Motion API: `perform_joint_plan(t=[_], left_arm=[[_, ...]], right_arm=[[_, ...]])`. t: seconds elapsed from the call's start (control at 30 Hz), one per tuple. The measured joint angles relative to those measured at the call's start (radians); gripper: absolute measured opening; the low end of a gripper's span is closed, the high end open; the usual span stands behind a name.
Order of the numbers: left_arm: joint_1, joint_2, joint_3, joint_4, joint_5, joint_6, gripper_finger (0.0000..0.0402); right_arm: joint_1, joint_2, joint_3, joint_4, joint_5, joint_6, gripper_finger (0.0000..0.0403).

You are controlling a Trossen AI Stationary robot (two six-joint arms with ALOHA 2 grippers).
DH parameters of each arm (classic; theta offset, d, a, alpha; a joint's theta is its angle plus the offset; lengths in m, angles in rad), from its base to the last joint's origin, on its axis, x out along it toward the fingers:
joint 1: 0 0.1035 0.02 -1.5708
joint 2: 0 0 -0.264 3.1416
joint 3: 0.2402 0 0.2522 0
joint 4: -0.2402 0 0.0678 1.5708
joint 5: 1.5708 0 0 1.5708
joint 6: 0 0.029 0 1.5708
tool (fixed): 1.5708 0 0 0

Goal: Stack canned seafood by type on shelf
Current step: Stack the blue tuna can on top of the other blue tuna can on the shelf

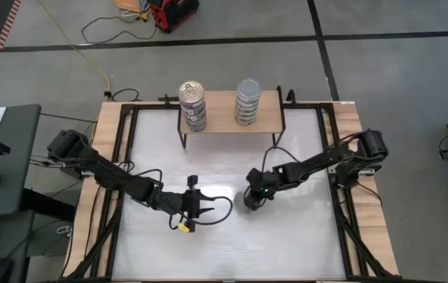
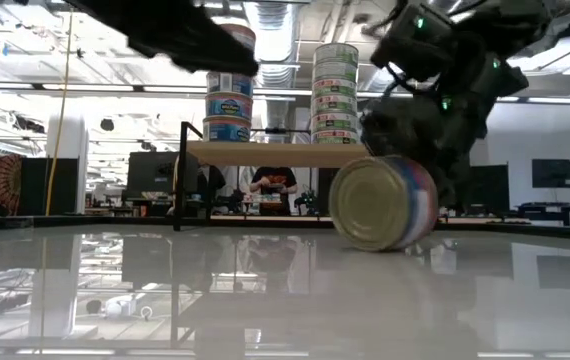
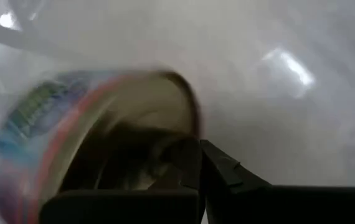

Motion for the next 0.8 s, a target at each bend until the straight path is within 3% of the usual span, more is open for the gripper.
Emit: perform_joint_plan(t=[0.17,0.47,0.8], left_arm=[[0.032,0.044,0.057,-0.012,0.001,0.094,0.0112],[0.102,0.058,0.071,-0.058,0.085,0.064,0.0118],[0.184,0.092,0.071,-0.038,0.25,0.074,0.0217]], right_arm=[[-0.008,0.003,0.0,0.0,0.003,0.001,0.0027],[-0.005,-0.007,0.0,0.017,0.036,-0.047,0.0055],[0.022,-0.17,0.0,-0.082,0.107,-0.207,0.0146]])
